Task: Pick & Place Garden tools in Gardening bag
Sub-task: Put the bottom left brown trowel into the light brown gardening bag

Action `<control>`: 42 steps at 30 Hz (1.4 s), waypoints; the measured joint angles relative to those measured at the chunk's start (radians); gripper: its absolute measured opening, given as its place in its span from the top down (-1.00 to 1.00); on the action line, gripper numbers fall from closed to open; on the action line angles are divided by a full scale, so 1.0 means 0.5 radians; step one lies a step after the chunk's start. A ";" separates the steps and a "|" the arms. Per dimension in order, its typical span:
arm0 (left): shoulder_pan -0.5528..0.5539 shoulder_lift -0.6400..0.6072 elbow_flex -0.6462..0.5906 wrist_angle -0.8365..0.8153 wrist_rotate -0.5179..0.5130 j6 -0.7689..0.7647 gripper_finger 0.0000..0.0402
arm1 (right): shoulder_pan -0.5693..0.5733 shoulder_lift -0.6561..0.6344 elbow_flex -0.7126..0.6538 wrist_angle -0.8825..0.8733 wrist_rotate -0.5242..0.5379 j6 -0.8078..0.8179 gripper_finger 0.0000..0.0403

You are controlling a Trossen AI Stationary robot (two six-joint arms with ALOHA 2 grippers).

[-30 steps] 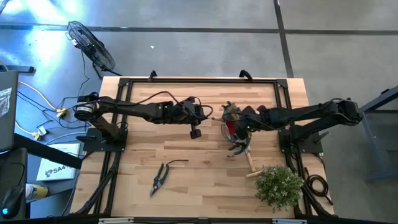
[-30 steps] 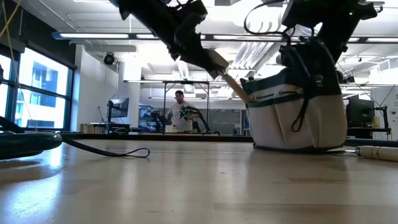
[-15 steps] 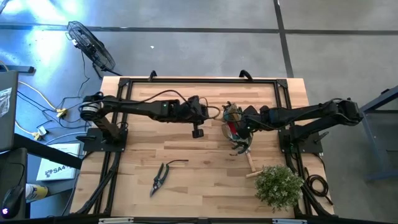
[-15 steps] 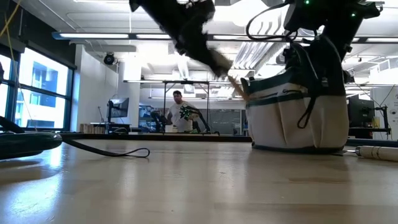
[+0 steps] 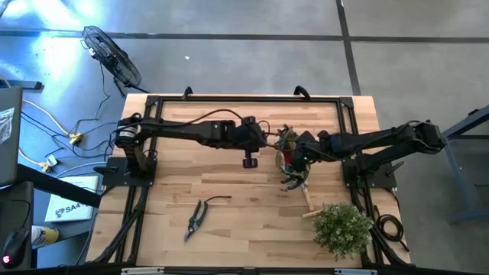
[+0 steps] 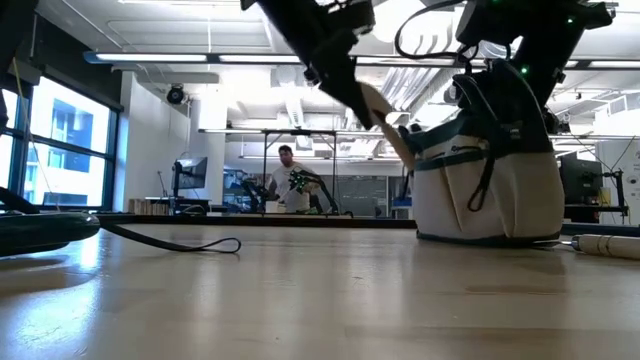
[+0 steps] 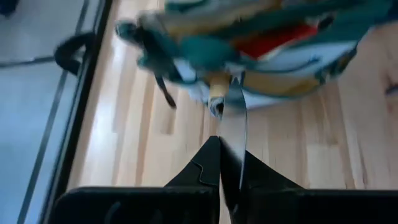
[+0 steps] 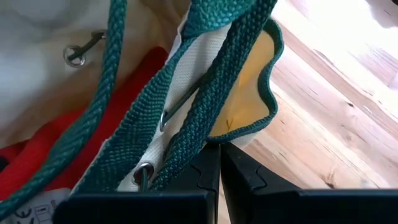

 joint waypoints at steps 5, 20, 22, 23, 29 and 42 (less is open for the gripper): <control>0.001 -0.001 0.064 0.023 0.061 0.035 1.00 | 0.004 0.000 0.000 0.002 0.005 -0.004 0.98; 0.002 0.077 0.068 0.108 0.095 0.109 1.00 | 0.028 0.000 0.000 0.136 -0.034 -0.107 0.98; 0.002 0.077 0.068 0.102 0.095 0.109 1.00 | 0.037 0.000 0.000 0.192 -0.074 -0.139 0.98; 0.001 0.077 0.068 0.094 0.095 0.109 1.00 | 0.038 0.000 -0.001 0.216 -0.092 -0.154 0.98; 0.002 0.077 0.068 0.060 0.094 0.109 1.00 | 0.037 0.000 0.000 0.191 -0.096 -0.161 0.98; 0.002 0.077 0.090 0.024 0.089 0.125 1.00 | 0.037 -0.078 -0.001 -0.275 0.231 0.176 0.98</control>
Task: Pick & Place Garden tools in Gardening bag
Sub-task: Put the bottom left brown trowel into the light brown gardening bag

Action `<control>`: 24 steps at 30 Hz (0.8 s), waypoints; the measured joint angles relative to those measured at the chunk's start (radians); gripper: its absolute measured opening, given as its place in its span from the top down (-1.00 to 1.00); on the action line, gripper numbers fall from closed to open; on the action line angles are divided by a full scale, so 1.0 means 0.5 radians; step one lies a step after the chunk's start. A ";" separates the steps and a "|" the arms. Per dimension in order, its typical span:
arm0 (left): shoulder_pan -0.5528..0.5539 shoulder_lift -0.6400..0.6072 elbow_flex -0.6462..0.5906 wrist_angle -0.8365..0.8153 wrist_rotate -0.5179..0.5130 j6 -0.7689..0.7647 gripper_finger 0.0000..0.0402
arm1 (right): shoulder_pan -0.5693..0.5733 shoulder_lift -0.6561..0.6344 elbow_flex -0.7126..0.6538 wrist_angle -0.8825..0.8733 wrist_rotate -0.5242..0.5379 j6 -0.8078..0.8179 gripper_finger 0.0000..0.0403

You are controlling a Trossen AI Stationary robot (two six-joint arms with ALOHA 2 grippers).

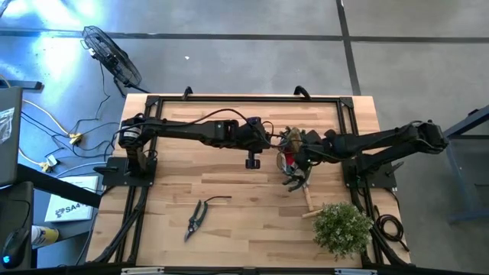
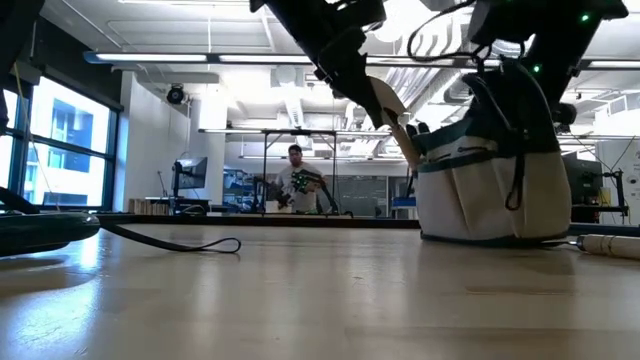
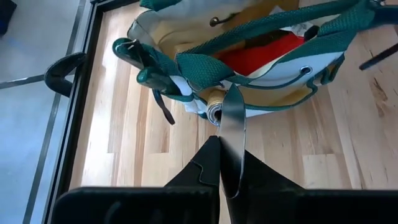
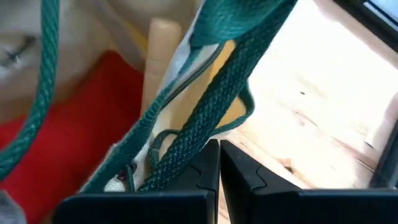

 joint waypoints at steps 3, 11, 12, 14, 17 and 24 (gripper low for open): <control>0.000 0.000 0.022 -0.025 0.001 0.004 1.00 | 0.013 -0.118 0.000 0.010 0.000 -0.001 0.98; 0.000 0.000 0.043 -0.052 0.002 0.036 1.00 | -0.036 -0.425 0.000 -0.280 0.031 0.274 0.98; 0.000 0.000 0.043 -0.055 0.002 0.035 1.00 | -0.060 -0.436 0.000 -0.314 0.016 0.304 0.98; 0.000 0.000 0.044 -0.058 0.002 0.035 1.00 | -0.104 -0.443 0.000 -0.313 -0.031 0.312 0.98; 0.000 0.000 0.044 -0.059 0.018 0.031 1.00 | -0.170 -0.424 0.000 -0.213 -0.173 0.236 0.98; 0.000 0.017 0.047 -0.060 0.040 -0.010 1.00 | -0.337 -0.288 0.000 -0.166 -0.454 0.115 0.98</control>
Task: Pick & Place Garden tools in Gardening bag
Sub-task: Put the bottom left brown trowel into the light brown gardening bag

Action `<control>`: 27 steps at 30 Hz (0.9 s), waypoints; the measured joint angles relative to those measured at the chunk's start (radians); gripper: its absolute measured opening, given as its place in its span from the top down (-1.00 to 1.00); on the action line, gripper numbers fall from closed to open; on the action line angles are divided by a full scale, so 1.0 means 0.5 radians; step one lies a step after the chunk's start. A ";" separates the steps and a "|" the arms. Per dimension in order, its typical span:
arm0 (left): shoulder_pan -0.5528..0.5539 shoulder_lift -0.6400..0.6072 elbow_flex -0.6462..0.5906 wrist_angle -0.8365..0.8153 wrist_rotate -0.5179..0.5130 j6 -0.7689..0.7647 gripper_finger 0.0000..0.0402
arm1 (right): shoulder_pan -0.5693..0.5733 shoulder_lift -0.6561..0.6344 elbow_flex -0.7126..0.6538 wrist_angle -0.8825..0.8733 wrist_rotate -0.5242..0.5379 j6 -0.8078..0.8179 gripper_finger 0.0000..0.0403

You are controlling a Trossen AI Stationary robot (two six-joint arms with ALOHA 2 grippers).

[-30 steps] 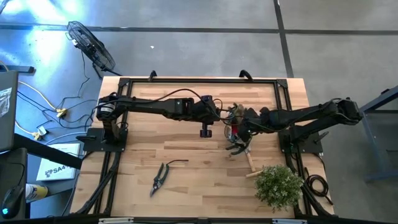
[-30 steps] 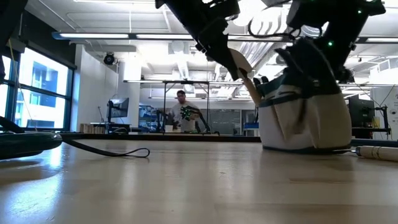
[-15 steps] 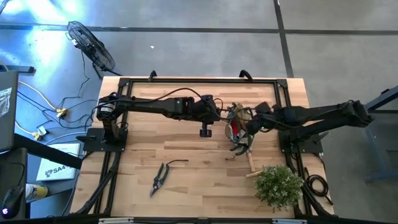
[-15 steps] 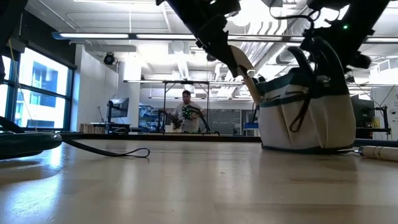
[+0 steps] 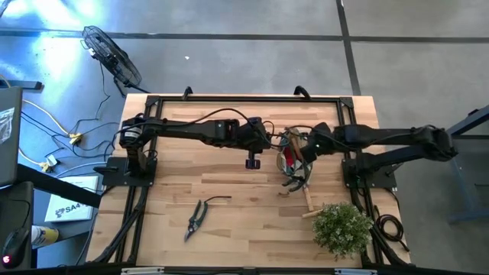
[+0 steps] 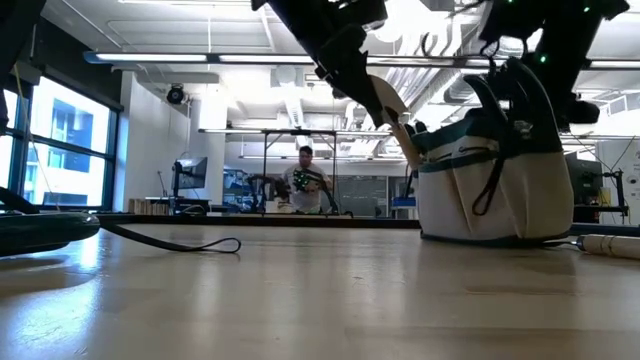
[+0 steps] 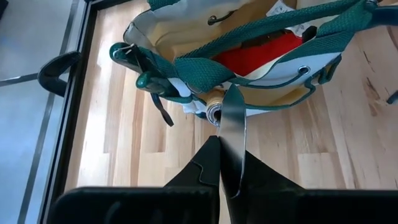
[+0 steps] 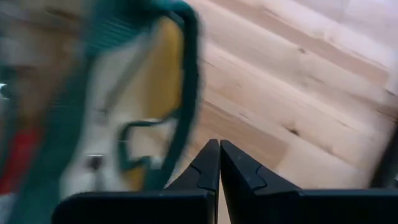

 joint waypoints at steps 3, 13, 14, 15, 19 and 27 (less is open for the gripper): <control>0.000 0.000 0.000 -0.002 0.001 -0.005 1.00 | -0.066 0.074 -0.005 -0.026 -0.058 0.008 0.98; -0.001 0.002 0.000 -0.067 0.010 -0.009 1.00 | -0.174 0.363 -0.070 0.524 -0.512 -0.283 0.98; -0.001 0.002 0.000 -0.071 0.010 -0.014 1.00 | -0.181 0.390 -0.070 0.557 -0.532 -0.298 0.98; -0.001 0.002 -0.001 -0.076 0.010 -0.017 1.00 | -0.190 0.414 -0.070 0.589 -0.550 -0.316 0.98; -0.002 0.002 -0.001 -0.133 0.011 -0.048 1.00 | -0.227 0.493 -0.071 0.705 -0.619 -0.362 0.98; -0.009 -0.005 -0.001 -0.245 0.007 -0.074 1.00 | -0.273 0.573 -0.072 0.967 -0.803 -0.455 0.98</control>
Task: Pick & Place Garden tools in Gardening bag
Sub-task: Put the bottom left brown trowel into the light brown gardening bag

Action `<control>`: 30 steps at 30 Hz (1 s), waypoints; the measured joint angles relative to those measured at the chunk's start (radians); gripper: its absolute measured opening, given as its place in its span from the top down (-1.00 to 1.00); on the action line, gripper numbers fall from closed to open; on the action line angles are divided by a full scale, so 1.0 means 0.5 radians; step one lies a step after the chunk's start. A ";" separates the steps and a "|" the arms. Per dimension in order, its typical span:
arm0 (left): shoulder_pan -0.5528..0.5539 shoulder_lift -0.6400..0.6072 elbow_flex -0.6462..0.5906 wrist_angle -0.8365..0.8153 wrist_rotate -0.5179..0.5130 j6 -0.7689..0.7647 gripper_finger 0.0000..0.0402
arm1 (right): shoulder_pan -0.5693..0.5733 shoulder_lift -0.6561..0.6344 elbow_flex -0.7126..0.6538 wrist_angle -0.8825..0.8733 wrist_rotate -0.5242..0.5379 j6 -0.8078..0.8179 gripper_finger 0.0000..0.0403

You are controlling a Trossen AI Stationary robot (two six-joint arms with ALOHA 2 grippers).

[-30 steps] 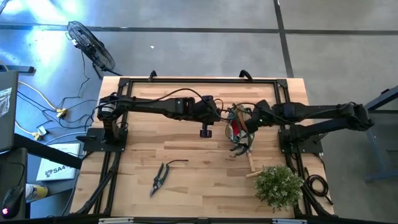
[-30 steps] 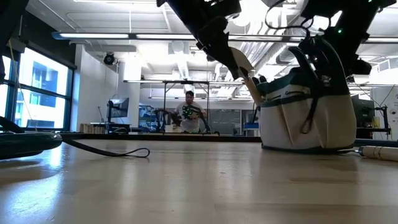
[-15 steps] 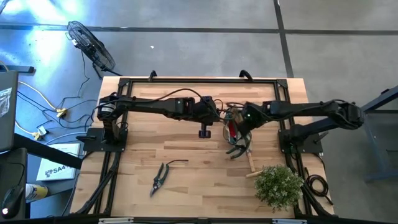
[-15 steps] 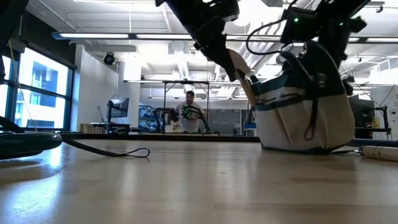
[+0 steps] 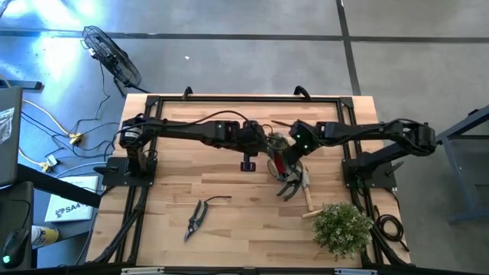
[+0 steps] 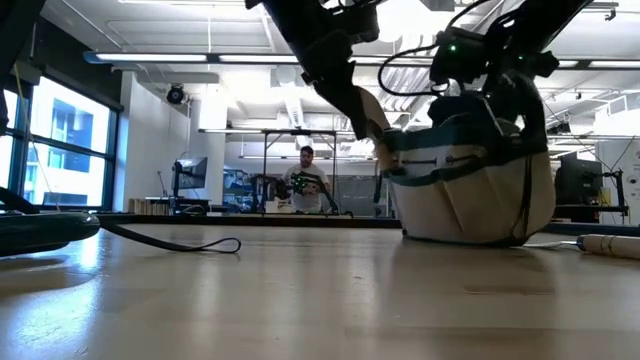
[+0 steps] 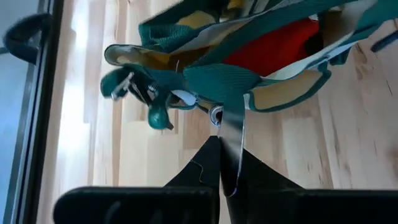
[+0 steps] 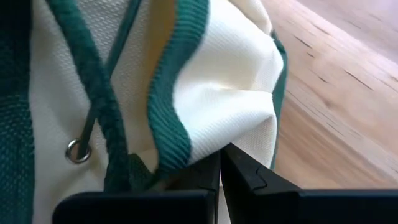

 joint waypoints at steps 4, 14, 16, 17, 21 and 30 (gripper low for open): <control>-0.027 -0.007 0.067 -0.145 -0.049 -0.022 1.00 | 0.002 0.000 0.000 0.125 -0.049 -0.020 0.98; -0.061 -0.010 0.143 -0.234 -0.090 -0.054 1.00 | -0.043 0.000 0.000 0.247 -0.192 -0.055 0.98; -0.060 0.002 0.144 -0.222 -0.096 -0.055 1.00 | -0.050 0.000 0.000 0.248 -0.187 -0.055 0.98; -0.060 0.012 0.146 -0.200 -0.096 -0.055 1.00 | -0.051 0.000 0.000 0.247 -0.187 -0.055 0.98; -0.060 0.045 0.148 -0.181 -0.097 -0.044 1.00 | -0.050 -0.001 0.000 0.248 -0.195 -0.077 0.98; -0.058 0.087 0.147 -0.141 -0.070 -0.038 1.00 | -0.066 -0.003 0.001 0.094 -0.132 -0.084 0.98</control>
